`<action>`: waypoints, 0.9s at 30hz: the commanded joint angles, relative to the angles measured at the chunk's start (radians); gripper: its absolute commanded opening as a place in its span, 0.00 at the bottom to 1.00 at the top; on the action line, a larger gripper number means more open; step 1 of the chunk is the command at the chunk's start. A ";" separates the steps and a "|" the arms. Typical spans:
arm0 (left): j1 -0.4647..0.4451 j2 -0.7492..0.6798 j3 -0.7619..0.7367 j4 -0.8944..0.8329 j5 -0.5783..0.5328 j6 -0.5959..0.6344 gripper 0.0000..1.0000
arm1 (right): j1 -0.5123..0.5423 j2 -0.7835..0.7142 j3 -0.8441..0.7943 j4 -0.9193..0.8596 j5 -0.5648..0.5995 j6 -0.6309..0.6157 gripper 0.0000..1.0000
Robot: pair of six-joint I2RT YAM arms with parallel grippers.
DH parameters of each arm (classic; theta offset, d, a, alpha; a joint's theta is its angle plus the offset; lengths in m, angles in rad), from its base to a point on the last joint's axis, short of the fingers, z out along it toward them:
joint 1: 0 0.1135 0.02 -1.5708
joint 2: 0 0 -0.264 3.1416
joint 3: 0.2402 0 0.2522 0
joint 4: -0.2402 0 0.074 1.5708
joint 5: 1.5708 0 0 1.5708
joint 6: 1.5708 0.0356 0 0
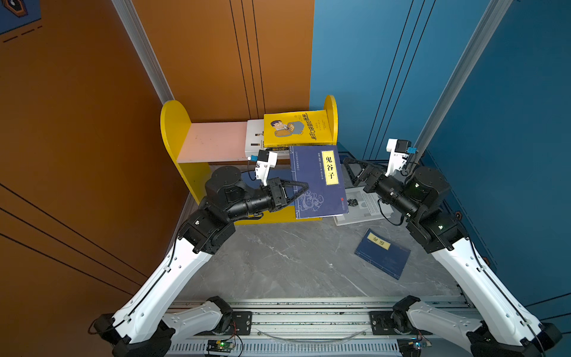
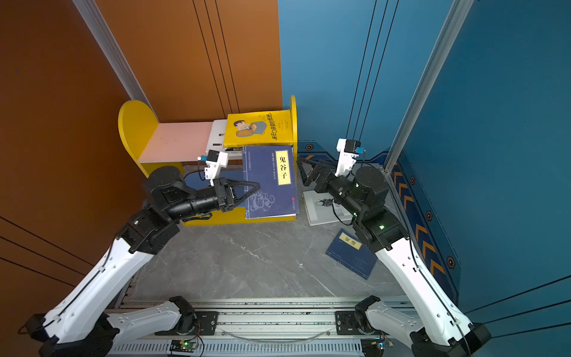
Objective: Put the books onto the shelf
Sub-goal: 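Lift the dark blue book upright with the left gripper while the right gripper withdraws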
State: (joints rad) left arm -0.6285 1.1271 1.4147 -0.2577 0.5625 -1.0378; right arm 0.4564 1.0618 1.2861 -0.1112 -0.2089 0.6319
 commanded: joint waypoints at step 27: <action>-0.094 -0.238 -0.653 0.498 -0.650 -0.113 0.00 | -0.144 -0.122 -0.573 0.215 -0.025 0.606 1.00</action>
State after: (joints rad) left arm -0.7212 0.9207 0.8185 0.0147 0.0959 -1.1217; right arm 0.3023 0.9363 0.7612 -0.0086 -0.2119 1.1179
